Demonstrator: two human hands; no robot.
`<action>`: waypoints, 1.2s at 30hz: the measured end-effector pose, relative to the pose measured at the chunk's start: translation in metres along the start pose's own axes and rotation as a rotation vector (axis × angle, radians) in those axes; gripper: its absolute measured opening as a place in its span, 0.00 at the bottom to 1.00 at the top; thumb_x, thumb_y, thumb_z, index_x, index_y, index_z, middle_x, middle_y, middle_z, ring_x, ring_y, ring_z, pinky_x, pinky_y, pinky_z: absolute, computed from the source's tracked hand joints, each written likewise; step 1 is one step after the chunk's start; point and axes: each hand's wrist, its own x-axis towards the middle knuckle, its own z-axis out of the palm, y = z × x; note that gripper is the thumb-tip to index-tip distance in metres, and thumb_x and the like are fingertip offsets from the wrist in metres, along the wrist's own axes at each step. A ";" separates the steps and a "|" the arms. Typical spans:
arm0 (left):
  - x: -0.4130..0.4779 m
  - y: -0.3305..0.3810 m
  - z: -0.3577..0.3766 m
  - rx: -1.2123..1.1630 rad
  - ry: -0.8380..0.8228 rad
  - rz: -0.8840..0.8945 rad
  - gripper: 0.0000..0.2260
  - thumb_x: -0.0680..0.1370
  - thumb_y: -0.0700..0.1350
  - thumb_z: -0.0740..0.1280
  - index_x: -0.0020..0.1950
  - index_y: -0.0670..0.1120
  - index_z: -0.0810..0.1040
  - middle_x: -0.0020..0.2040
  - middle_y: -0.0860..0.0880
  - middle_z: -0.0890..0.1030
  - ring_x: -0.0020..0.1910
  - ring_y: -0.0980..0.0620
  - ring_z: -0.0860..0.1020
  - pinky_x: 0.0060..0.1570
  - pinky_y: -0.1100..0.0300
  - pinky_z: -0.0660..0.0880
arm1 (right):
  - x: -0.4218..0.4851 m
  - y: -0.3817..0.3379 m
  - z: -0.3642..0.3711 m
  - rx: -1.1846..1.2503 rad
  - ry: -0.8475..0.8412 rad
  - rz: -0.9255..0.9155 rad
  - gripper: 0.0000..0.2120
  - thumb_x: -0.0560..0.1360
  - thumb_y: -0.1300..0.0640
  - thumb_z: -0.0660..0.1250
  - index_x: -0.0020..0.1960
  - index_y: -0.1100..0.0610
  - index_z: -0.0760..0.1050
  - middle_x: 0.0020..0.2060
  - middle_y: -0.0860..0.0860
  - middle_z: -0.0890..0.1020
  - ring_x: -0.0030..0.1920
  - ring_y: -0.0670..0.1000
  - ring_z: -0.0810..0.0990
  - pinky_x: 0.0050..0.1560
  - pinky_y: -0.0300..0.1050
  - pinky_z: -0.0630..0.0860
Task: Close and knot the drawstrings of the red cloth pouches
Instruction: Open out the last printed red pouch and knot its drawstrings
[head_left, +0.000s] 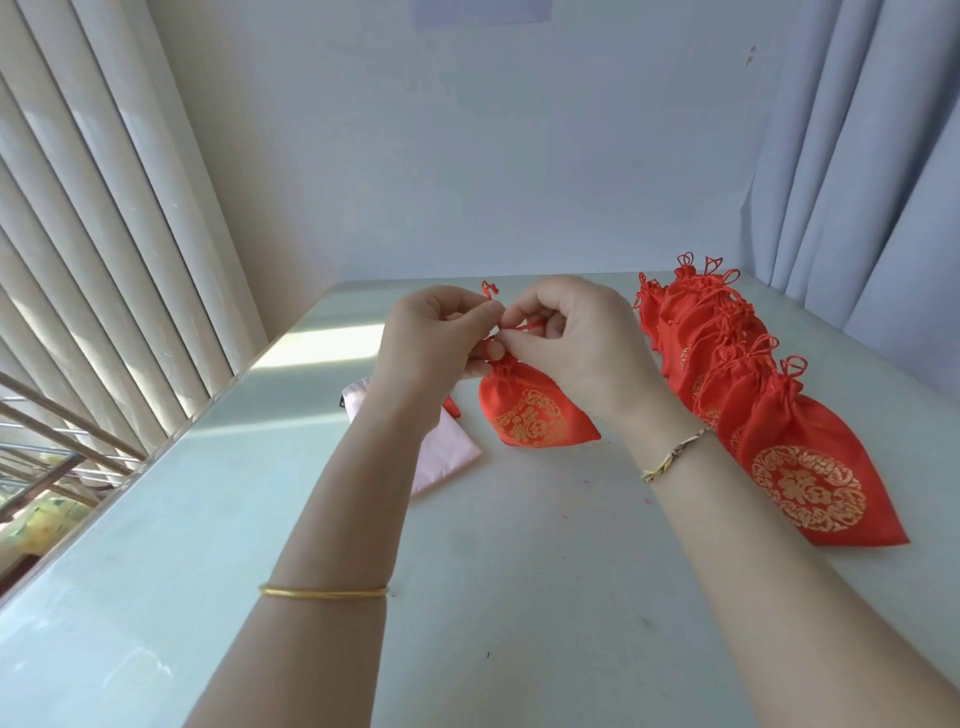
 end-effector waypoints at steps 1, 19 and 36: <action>0.000 0.000 0.000 0.002 0.012 -0.001 0.05 0.76 0.39 0.66 0.41 0.42 0.80 0.25 0.50 0.78 0.25 0.58 0.76 0.27 0.66 0.74 | 0.000 -0.001 0.000 -0.086 0.008 -0.070 0.02 0.68 0.64 0.72 0.40 0.59 0.80 0.30 0.42 0.71 0.31 0.37 0.74 0.33 0.28 0.68; 0.002 0.004 0.003 0.505 0.076 0.299 0.12 0.71 0.35 0.63 0.37 0.52 0.76 0.51 0.45 0.77 0.37 0.53 0.81 0.25 0.72 0.67 | 0.002 0.006 0.001 0.822 -0.114 0.624 0.09 0.74 0.65 0.64 0.35 0.60 0.75 0.26 0.51 0.69 0.22 0.44 0.63 0.23 0.36 0.61; -0.002 0.006 -0.001 0.603 -0.011 0.300 0.03 0.73 0.42 0.70 0.41 0.45 0.78 0.37 0.48 0.82 0.39 0.49 0.80 0.40 0.54 0.76 | 0.002 0.012 -0.003 0.868 -0.171 0.568 0.07 0.75 0.65 0.63 0.39 0.61 0.77 0.26 0.50 0.69 0.22 0.44 0.64 0.25 0.36 0.65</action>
